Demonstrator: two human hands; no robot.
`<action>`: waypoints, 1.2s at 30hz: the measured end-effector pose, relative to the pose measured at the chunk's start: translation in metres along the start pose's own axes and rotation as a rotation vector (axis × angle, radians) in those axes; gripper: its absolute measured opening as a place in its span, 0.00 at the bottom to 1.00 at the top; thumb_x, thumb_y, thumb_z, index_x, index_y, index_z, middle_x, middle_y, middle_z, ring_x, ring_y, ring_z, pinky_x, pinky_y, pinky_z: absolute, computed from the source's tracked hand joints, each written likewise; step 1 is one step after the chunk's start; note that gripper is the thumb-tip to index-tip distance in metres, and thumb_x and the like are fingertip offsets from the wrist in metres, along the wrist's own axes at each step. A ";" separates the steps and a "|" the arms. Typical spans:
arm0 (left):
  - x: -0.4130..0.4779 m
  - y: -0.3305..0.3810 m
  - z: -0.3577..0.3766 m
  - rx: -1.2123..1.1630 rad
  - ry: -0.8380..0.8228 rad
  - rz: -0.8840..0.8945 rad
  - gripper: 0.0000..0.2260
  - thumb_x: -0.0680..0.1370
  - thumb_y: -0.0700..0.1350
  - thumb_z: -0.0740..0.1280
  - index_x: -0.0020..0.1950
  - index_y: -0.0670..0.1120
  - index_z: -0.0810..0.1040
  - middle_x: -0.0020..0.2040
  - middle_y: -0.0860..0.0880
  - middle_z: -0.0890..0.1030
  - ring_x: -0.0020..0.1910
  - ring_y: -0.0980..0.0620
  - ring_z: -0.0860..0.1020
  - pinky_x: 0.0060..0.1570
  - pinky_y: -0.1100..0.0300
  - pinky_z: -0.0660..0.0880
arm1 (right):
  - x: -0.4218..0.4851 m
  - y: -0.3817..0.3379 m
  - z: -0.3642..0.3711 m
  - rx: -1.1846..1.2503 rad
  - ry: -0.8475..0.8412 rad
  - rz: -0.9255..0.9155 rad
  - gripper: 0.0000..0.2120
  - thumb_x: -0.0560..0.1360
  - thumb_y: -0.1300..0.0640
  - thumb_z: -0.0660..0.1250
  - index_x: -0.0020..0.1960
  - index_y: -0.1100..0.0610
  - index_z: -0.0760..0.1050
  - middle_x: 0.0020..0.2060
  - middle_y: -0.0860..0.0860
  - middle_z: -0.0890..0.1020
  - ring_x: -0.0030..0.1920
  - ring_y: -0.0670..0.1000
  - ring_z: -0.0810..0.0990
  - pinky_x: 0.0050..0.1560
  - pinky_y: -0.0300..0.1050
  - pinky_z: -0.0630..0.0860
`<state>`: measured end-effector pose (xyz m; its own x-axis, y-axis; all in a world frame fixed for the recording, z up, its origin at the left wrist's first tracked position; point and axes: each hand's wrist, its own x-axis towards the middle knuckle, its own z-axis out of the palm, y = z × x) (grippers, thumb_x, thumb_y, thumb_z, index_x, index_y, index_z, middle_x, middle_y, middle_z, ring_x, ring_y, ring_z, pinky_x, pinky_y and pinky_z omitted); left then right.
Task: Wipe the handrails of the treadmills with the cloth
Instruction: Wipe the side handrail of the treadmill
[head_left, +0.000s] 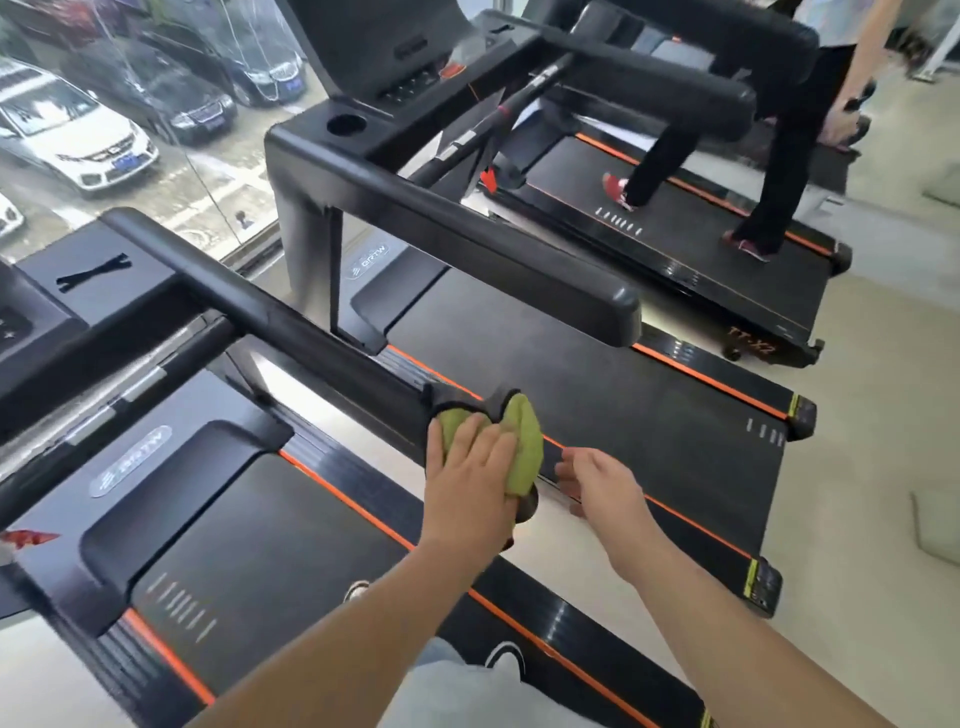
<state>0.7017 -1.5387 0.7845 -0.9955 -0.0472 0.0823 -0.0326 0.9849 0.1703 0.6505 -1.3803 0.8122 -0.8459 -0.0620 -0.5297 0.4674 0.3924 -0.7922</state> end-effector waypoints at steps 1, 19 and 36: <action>-0.005 0.009 0.007 0.032 -0.034 0.099 0.25 0.67 0.49 0.71 0.64 0.50 0.77 0.64 0.53 0.80 0.73 0.44 0.70 0.77 0.35 0.51 | -0.001 -0.003 -0.001 0.010 -0.013 0.042 0.18 0.86 0.47 0.55 0.57 0.57 0.80 0.54 0.53 0.84 0.58 0.55 0.82 0.61 0.54 0.76; -0.023 -0.011 -0.003 -1.633 0.172 -1.288 0.04 0.77 0.47 0.59 0.49 0.48 0.70 0.40 0.44 0.76 0.33 0.48 0.74 0.34 0.56 0.75 | -0.007 -0.002 0.030 -0.158 -0.105 -0.048 0.24 0.79 0.71 0.56 0.70 0.56 0.76 0.62 0.50 0.80 0.63 0.50 0.77 0.60 0.44 0.70; -0.013 0.009 -0.033 -1.302 0.136 -1.282 0.16 0.71 0.41 0.65 0.56 0.53 0.68 0.51 0.44 0.75 0.41 0.46 0.78 0.46 0.47 0.78 | 0.005 -0.016 0.029 -0.070 -0.139 -0.037 0.20 0.85 0.46 0.56 0.62 0.57 0.81 0.55 0.49 0.84 0.59 0.49 0.81 0.69 0.51 0.74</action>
<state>0.7174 -1.5347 0.8174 -0.4004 -0.6565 -0.6393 -0.5314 -0.4020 0.7457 0.6459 -1.4134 0.8136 -0.8164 -0.2017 -0.5412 0.4134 0.4501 -0.7915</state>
